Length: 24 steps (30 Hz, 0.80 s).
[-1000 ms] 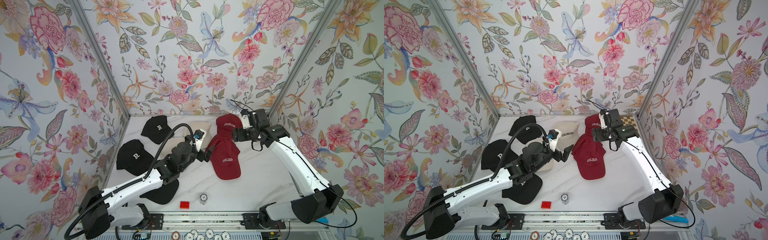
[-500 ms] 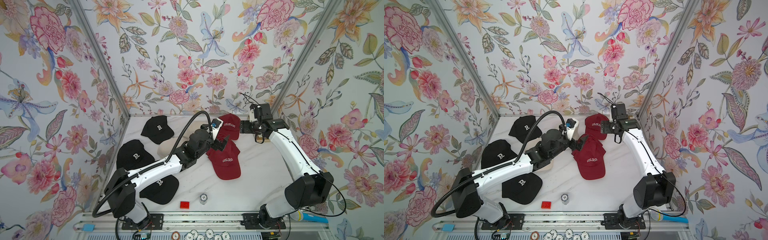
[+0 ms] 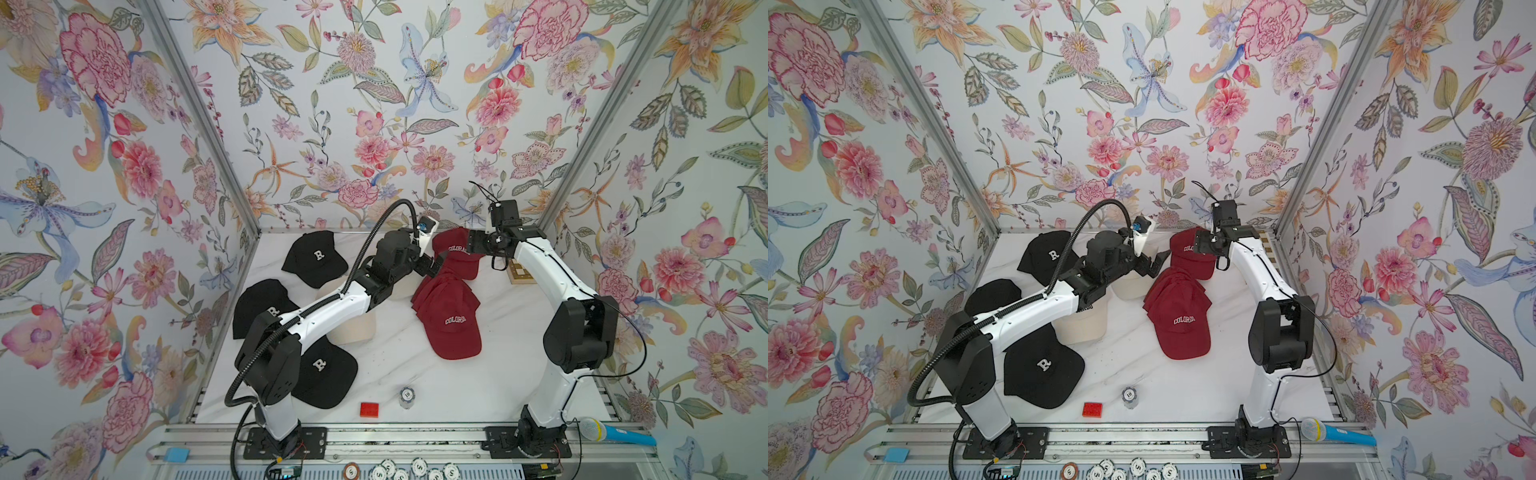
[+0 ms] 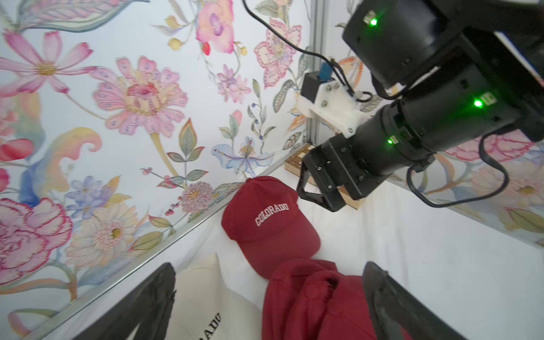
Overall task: Stack the baseball caps by color
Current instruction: Pick up the baseball cap from the center of the board.
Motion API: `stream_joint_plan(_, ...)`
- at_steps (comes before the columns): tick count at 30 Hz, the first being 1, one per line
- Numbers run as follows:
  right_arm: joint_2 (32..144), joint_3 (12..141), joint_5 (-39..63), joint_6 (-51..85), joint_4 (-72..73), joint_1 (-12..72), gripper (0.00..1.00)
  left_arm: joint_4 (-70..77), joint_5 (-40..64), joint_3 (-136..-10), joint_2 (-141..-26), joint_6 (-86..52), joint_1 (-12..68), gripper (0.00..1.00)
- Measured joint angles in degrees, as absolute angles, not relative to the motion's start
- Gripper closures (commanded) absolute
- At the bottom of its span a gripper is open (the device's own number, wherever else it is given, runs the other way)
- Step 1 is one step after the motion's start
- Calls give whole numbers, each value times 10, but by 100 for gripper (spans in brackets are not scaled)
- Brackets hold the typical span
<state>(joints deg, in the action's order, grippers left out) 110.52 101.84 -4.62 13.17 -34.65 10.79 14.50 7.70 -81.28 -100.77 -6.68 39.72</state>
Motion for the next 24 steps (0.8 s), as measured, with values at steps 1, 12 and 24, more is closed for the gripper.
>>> stream_joint_plan(1,1122,1032,-55,134,-337,111,11,150,86,-808,-1008,-69,381,0)
stream_joint_plan(12,1328,1201,-113,151,-293,125,11,155,118,-761,-1002,-69,326,0)
stream_joint_plan(24,1413,1283,-144,159,-284,127,15,151,117,-761,-996,-70,315,0)
